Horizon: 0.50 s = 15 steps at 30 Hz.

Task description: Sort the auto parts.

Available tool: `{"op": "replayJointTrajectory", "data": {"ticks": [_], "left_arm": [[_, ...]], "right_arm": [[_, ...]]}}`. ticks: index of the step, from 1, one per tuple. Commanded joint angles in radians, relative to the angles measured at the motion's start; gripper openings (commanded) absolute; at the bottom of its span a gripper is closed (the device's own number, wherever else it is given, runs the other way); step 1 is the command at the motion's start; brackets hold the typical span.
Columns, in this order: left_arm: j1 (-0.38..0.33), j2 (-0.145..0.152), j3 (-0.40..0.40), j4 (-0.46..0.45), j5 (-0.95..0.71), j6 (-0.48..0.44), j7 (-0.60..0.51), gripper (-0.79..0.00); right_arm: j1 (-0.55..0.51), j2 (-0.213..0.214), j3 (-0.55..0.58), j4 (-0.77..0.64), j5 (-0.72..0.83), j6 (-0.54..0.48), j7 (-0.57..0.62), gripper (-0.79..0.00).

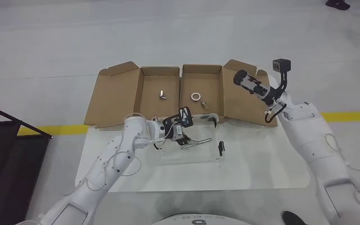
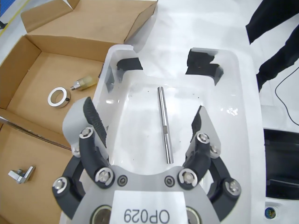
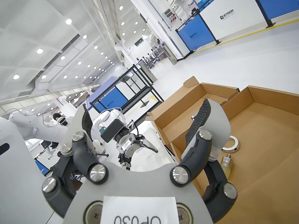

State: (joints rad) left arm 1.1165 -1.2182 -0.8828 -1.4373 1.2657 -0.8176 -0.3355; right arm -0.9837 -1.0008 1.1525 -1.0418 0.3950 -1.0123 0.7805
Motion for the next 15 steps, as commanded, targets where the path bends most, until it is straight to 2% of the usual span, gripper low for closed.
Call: {"op": "replayJointTrajectory", "data": {"ticks": [1,5,7,11,12,15], "left_arm": [[-0.014,-0.007,0.038,0.018,0.018,-0.006,-0.039,-0.111],[-0.042,-0.020,0.087,0.039,0.025,0.006,-0.081,-0.169],[-0.054,-0.025,0.102,0.050,0.027,0.012,-0.093,-0.237],[-0.075,-0.034,0.127,0.078,0.041,0.024,-0.098,-0.342],[-0.081,-0.036,0.134,0.087,0.044,0.026,-0.097,-0.394],[-0.098,-0.044,0.153,0.112,0.055,0.032,-0.098,-0.440]], "right_arm": [[-0.003,-0.001,0.003,-0.007,-0.015,0.000,-0.008,0.000],[-0.008,-0.004,0.006,-0.015,-0.031,0.000,-0.017,0.000],[-0.009,-0.005,0.007,-0.016,-0.033,0.000,-0.018,0.000],[-0.006,-0.007,0.007,-0.010,-0.040,0.000,-0.019,-0.055],[-0.005,-0.007,0.006,-0.009,-0.041,0.000,-0.020,-0.062],[-0.003,-0.009,0.005,-0.005,-0.040,0.000,-0.019,-0.086]]}}
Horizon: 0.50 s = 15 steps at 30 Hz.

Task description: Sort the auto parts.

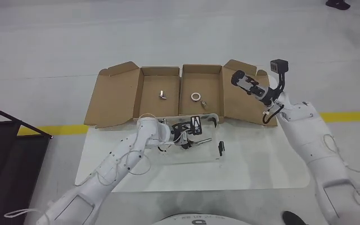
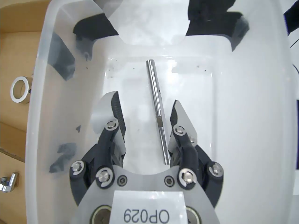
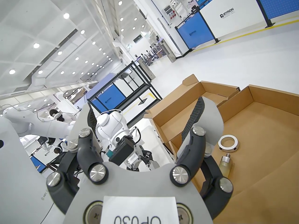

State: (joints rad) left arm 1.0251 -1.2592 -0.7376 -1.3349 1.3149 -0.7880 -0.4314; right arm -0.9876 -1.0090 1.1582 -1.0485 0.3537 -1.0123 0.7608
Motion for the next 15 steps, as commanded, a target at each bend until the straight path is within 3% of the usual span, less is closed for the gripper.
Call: {"op": "replayJointTrajectory", "data": {"ticks": [1,15], "left_arm": [[-0.012,-0.005,0.015,0.016,0.010,0.004,-0.003,-0.449],[-0.051,-0.021,0.048,0.065,-0.026,-0.025,-0.044,-0.449]], "right_arm": [[0.002,-0.001,0.000,0.003,0.003,0.000,0.001,-0.095],[0.020,-0.007,-0.008,0.020,0.014,0.000,0.015,-0.194]]}}
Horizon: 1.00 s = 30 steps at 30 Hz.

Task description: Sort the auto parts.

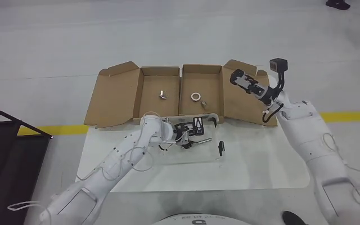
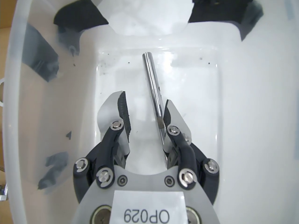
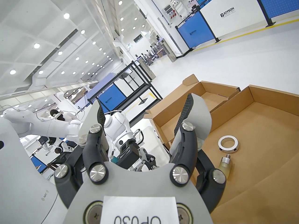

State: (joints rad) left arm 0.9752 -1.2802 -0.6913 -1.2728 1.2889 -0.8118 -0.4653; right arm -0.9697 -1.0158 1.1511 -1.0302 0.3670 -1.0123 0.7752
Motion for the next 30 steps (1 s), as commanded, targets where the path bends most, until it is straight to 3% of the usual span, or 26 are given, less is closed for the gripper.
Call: {"op": "replayJointTrajectory", "data": {"ticks": [1,8,12,15,21,23,25,30], "left_arm": [[-0.002,0.000,0.004,0.006,0.001,-0.002,-0.018,-0.456],[-0.013,-0.004,0.015,0.034,0.007,0.006,-0.042,-0.480],[-0.023,-0.006,0.020,0.047,0.019,0.010,-0.049,-0.502],[-0.029,-0.008,0.023,0.052,0.029,0.013,-0.050,-0.619],[-0.037,-0.009,0.028,0.064,0.046,0.014,-0.057,-0.705],[-0.040,-0.009,0.030,0.066,0.051,0.014,-0.058,-0.785],[-0.041,-0.010,0.032,0.066,0.052,0.012,-0.057,-0.785],[-0.039,-0.003,0.011,0.024,0.033,-0.019,-0.034,-0.785]], "right_arm": [[0.003,-0.001,-0.001,0.002,0.002,0.000,0.001,-0.209],[0.008,-0.005,-0.003,0.004,0.001,0.000,0.000,-0.249],[0.010,-0.007,-0.003,0.004,-0.002,0.000,-0.003,-0.219],[0.011,-0.008,-0.002,0.004,-0.006,0.000,-0.004,-0.222],[0.011,-0.008,-0.002,0.004,-0.006,0.000,-0.004,-0.268],[0.011,-0.008,-0.002,0.004,-0.006,0.000,-0.004,-0.274],[0.011,-0.008,-0.002,0.004,-0.006,0.000,-0.004,-0.277],[0.011,-0.008,-0.002,0.004,-0.006,0.000,-0.004,-0.172]]}}
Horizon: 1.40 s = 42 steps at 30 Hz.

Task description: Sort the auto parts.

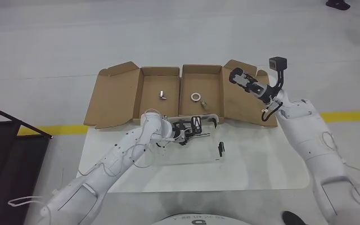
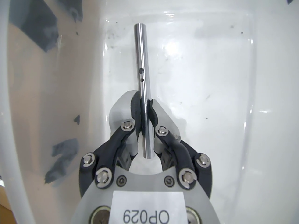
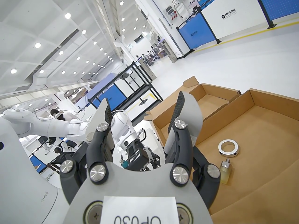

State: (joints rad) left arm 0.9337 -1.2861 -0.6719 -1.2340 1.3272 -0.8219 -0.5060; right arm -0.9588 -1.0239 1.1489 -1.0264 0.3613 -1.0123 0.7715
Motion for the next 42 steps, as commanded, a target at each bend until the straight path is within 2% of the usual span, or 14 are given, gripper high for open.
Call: {"op": "replayJointTrajectory", "data": {"ticks": [1,5,11,16,25,26,27,30,31,36,42], "left_arm": [[0.005,0.007,-0.018,-0.029,-0.007,-0.014,0.008,-0.785],[0.030,0.028,-0.064,-0.099,0.001,-0.015,0.005,-0.785],[0.090,0.063,-0.144,-0.191,0.029,-0.003,-0.014,-0.785],[0.113,0.073,-0.156,-0.191,0.060,0.009,-0.041,-0.785],[0.105,0.069,-0.126,-0.159,0.058,-0.004,-0.072,-0.785],[0.103,0.068,-0.121,-0.156,0.058,-0.003,-0.080,-0.696],[0.100,0.066,-0.118,-0.153,0.055,0.000,-0.084,-0.520],[0.093,0.063,-0.110,-0.145,0.047,0.004,-0.088,-0.280],[0.091,0.062,-0.107,-0.141,0.046,0.006,-0.089,-0.259],[0.080,0.057,-0.092,-0.120,0.038,0.006,-0.085,-0.314],[0.065,0.051,-0.074,-0.094,0.036,0.007,-0.080,-0.449]], "right_arm": [[0.000,0.000,0.000,0.000,0.000,0.000,0.000,-0.172],[0.000,0.000,0.000,0.000,0.000,0.000,0.000,-0.135],[0.000,0.000,0.000,0.000,0.000,0.000,0.000,-0.157],[0.000,0.000,0.000,0.000,0.000,0.000,0.000,-0.148],[0.000,0.000,0.000,0.000,0.000,0.000,0.000,-0.172],[0.000,0.000,0.000,0.000,0.000,0.000,0.000,-0.160],[0.000,0.000,0.000,0.000,0.000,0.000,0.000,-0.169],[0.000,0.000,0.000,0.000,0.000,0.000,0.000,-0.169],[0.000,0.000,0.000,0.000,0.000,0.000,0.000,-0.157],[0.000,0.000,0.000,0.000,0.000,0.000,0.000,-0.163],[0.000,0.000,0.000,0.000,0.000,0.000,0.000,-0.151]]}}
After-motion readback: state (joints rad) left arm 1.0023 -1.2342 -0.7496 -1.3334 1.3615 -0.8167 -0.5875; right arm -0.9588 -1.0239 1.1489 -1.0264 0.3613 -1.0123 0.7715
